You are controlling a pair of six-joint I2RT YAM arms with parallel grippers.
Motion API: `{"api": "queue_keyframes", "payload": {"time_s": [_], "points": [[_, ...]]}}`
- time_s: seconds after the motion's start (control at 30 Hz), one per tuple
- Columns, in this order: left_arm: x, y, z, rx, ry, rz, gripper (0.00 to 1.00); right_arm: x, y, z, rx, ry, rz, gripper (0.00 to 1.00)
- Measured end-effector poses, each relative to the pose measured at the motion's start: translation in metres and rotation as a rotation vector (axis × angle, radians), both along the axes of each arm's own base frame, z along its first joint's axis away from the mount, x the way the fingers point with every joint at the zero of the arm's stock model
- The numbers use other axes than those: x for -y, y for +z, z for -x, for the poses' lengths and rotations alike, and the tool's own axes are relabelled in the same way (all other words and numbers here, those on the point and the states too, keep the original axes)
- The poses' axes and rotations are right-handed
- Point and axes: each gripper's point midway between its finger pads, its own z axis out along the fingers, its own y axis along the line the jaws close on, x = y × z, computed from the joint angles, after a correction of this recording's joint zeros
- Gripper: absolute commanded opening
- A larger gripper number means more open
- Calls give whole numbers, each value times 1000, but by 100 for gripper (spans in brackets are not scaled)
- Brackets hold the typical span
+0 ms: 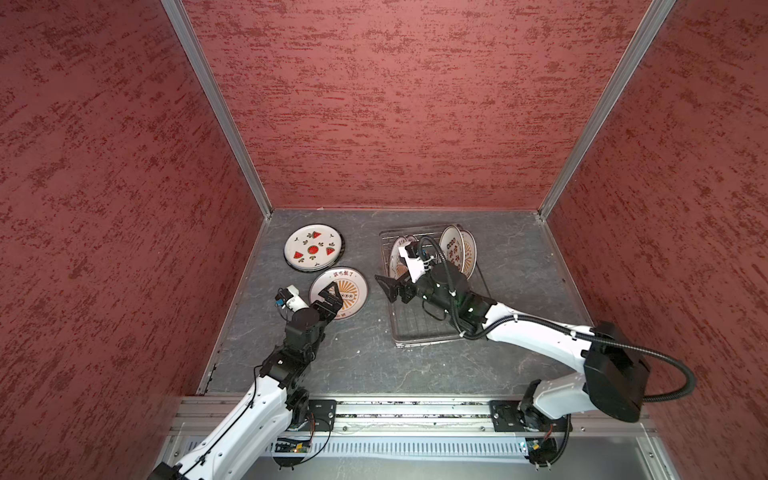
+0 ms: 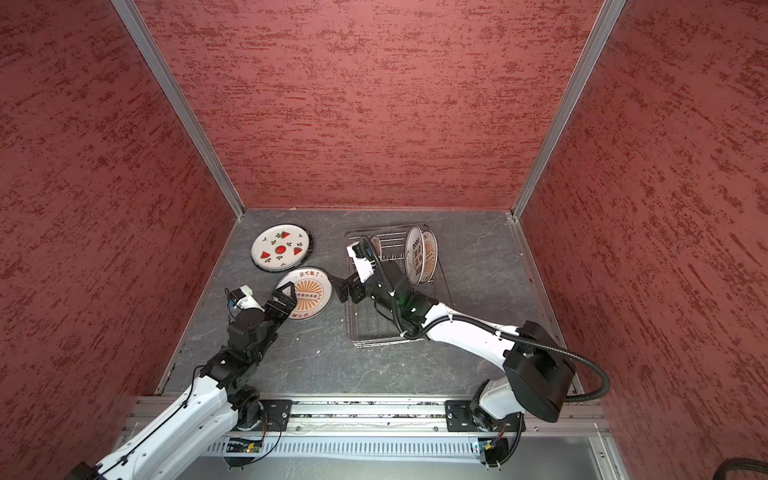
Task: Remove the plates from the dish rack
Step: 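Open the left gripper off the sunburst plate and draw it back, then reach the right gripper into the rack and grasp the 'Enjoy The Moment' plate rim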
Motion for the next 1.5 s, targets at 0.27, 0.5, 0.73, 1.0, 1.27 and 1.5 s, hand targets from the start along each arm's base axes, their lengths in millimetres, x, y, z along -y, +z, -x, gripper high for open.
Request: {"api": "queue_keyframes", "payload": {"time_s": [0.27,0.5,0.73,1.0,1.27,1.5], "points": [[80,21,4,152,-379,-128,99,83,22,-36,-23,-257,-76,99],[132,49,22,342,-659,-136,99,160,11,-68,-107,-454,-112,99],[167,65,52,467,-872,-131,99,180,-12,-72,-183,-531,-65,93],[181,65,65,493,-942,-153,99,194,-43,-80,-249,-630,42,70],[186,67,63,496,-937,-171,99,200,-55,-89,-272,-684,104,53],[188,65,60,490,-924,-182,99,199,-68,-102,-294,-718,149,36]]}}
